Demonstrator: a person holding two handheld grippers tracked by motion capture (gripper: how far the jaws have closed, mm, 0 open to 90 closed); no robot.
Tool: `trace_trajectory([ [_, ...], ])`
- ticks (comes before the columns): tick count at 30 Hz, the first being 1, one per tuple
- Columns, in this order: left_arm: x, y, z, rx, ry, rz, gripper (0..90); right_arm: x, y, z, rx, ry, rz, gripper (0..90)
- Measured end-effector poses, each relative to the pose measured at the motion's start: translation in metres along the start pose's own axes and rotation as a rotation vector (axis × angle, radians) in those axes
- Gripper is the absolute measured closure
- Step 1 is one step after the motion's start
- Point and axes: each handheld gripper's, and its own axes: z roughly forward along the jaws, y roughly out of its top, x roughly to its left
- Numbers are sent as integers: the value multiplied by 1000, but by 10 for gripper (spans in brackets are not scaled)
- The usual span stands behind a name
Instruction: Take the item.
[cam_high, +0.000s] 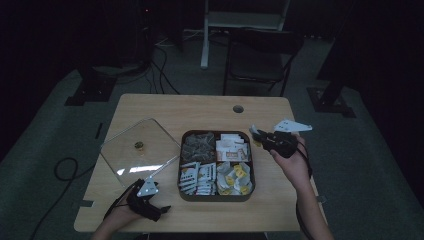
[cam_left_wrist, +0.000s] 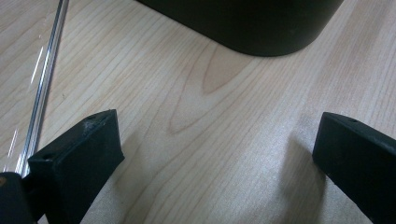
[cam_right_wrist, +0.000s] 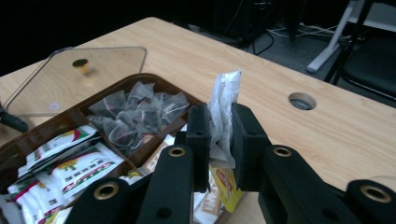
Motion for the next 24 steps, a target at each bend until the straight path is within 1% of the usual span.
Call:
trace_trajectory([
  [6, 0, 0, 0, 0, 0, 0, 19, -14, 2, -6, -21, -38, 13, 792],
  [11, 0, 0, 0, 0, 0, 0, 19, -26, 2, -11, -32, -70, 33, 792],
  [17, 0, 0, 0, 0, 0, 1, 19, -42, -2, -15, -39, -115, 55, 792],
  [24, 0, 0, 0, 0, 0, 0, 19, -65, -12, -18, -33, -169, 103, 792],
])
